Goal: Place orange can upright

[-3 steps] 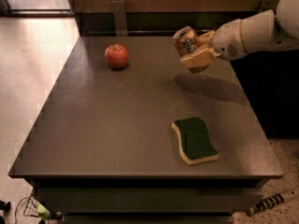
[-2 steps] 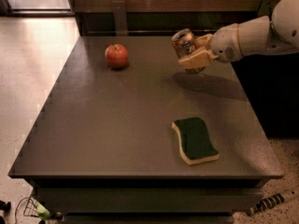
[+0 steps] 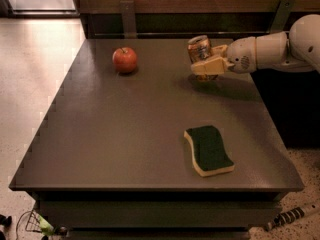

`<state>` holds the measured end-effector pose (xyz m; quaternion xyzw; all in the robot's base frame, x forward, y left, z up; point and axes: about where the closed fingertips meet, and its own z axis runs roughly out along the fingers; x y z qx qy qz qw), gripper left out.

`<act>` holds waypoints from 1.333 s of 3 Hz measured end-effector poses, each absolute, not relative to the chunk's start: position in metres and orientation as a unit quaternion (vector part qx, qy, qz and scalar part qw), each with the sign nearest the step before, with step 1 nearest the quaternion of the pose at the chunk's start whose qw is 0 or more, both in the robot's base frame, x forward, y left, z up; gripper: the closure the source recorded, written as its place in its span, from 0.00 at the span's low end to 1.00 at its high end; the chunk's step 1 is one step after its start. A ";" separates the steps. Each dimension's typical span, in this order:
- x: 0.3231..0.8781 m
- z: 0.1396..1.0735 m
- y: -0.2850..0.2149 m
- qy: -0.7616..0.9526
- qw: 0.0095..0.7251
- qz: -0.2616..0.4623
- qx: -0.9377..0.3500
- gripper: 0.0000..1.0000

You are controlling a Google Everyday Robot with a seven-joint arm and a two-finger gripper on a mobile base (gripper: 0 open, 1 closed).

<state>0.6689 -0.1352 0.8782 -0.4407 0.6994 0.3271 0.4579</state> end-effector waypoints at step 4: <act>0.657 0.849 -0.146 0.683 0.482 0.365 -0.409 0.77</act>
Offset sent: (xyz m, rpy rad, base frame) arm -0.0200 -0.0238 -0.0402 0.1240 -0.0038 -0.0339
